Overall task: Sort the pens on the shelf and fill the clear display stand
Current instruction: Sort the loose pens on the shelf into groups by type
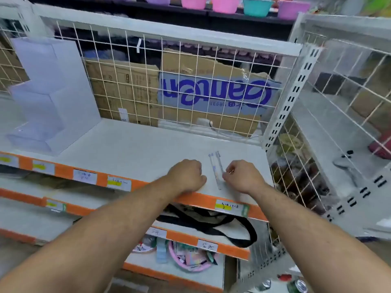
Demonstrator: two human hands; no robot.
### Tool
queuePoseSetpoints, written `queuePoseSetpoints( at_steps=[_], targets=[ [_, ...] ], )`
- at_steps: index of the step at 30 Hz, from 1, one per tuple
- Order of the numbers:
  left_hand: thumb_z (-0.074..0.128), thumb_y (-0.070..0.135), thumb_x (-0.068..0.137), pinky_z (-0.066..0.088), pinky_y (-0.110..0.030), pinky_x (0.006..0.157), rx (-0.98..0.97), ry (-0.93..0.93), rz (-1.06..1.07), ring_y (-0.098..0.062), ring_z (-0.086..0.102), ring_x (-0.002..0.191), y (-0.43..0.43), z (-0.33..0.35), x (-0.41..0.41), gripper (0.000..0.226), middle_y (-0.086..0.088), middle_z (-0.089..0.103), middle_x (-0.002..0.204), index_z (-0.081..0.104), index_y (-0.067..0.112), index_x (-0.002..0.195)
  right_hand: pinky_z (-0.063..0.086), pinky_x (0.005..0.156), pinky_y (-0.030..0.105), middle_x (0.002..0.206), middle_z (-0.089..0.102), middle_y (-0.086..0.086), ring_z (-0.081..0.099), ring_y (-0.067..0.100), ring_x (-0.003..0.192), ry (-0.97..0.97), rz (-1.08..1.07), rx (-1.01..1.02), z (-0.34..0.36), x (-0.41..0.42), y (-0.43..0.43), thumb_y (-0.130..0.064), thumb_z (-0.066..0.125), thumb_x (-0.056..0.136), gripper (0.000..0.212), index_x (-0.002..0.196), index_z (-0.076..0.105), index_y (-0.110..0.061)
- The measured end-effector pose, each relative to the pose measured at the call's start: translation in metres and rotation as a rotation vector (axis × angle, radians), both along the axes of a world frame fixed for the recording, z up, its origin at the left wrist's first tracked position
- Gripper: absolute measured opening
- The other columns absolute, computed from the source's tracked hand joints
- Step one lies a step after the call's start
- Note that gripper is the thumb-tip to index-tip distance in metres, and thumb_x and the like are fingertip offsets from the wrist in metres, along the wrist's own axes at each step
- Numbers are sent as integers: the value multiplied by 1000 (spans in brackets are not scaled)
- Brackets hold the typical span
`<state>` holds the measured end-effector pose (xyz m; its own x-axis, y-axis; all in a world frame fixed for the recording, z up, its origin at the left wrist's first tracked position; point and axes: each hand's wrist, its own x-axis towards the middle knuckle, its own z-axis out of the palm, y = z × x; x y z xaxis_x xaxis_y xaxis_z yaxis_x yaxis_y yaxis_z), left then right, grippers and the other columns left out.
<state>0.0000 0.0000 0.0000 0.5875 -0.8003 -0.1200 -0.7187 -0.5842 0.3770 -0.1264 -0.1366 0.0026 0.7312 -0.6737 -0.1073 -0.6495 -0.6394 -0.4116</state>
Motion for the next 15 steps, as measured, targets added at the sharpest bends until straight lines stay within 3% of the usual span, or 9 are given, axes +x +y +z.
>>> queuePoseSetpoints(
  at_steps=[6, 10, 15],
  targets=[
    [54, 47, 93, 46, -34, 79, 31, 31, -20, -30, 59, 106, -36, -16, 17, 39, -9, 64, 117, 57, 14, 114, 54, 81, 34, 101, 68, 1, 63, 23, 97, 44, -96, 48, -13, 22, -21, -32, 65, 90, 9, 88, 63, -24],
    [54, 55, 92, 42, -31, 73, 29, 42, -20, -28, 60, 104, -53, -26, 21, 48, -8, 64, 114, 57, 13, 113, 49, 73, 30, 95, 68, 0, 62, 22, 90, 53, -113, 66, -21, 35, -35, -34, 67, 89, 14, 81, 60, -25],
    [61, 68, 84, 39, -29, 65, 55, 106, -27, -21, 57, 87, -65, -24, 25, 49, 0, 59, 92, 50, 20, 89, 47, 68, 30, 88, 66, 1, 64, 23, 88, 74, -97, 100, -29, 47, -45, -30, 71, 85, 14, 86, 64, -18]
  ],
)
